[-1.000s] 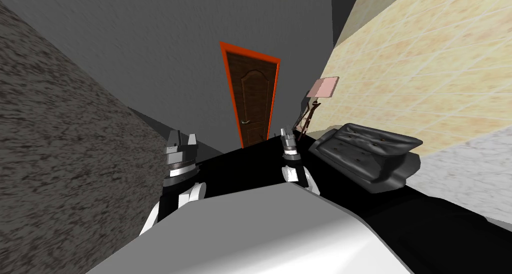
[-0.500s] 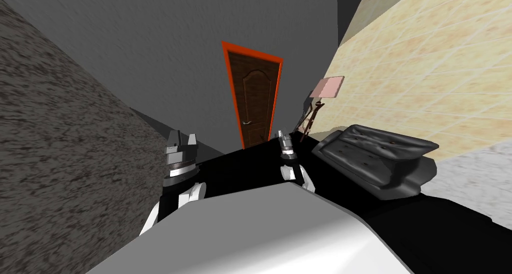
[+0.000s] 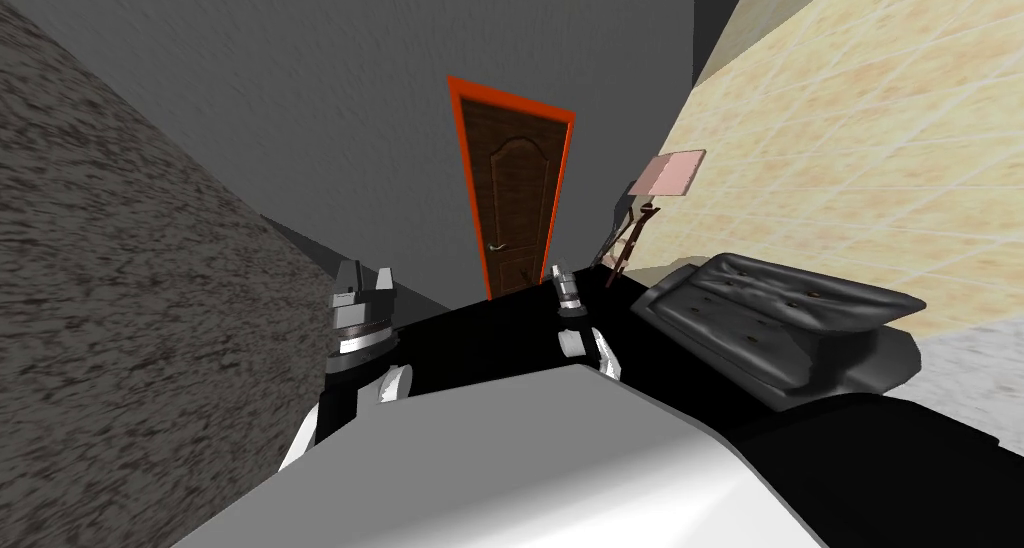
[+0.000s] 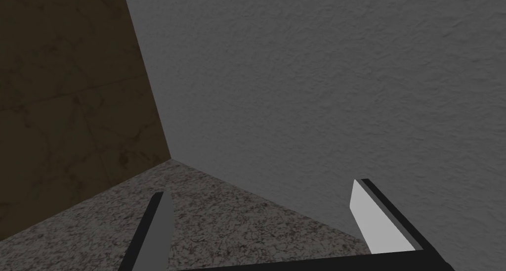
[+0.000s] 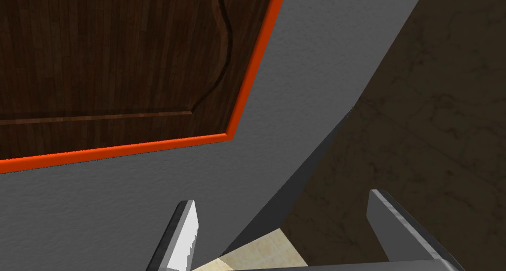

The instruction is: Pull the door open

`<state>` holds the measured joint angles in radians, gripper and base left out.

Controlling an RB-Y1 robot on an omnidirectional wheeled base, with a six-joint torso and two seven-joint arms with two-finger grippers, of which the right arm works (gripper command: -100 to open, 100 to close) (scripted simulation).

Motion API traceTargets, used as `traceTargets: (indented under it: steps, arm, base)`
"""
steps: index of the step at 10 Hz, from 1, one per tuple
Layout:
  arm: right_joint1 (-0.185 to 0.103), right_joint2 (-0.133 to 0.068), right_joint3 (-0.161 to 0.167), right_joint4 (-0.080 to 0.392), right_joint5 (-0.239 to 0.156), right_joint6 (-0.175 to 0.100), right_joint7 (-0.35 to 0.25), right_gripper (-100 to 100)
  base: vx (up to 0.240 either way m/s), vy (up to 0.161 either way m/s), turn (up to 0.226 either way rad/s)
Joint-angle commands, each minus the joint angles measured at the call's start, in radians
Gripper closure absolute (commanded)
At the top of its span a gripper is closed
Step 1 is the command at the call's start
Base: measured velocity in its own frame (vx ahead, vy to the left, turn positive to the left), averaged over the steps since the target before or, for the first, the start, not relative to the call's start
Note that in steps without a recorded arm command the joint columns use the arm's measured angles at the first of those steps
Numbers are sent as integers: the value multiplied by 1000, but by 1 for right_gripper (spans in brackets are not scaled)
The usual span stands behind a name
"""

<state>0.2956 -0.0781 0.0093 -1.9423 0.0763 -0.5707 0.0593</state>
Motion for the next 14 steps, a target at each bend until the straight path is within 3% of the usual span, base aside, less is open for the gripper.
traceTargets:
  steps: [1, 3, 4, 9, 10, 14]
  arm:
    - [-26, -5, -1, 47, -1, -2, -5, -100]
    - [-51, -12, -4, 102, -3, -10, -12, -100]
    - [-51, -12, -4, 105, -3, -10, -12, -100]
    - [-120, -31, -10, 256, -9, -30, -33, -100]
    - [-120, -31, -10, 261, -9, -30, -33, -100]
    - [-177, -46, -15, 392, -13, -48, -50, -100]
  base:
    - [95, 29, 46]
    - [95, 38, 49]
    - [55, 31, 6]
    - [88, 22, 47]
    - [65, 27, 11]
    - [87, 24, 48]
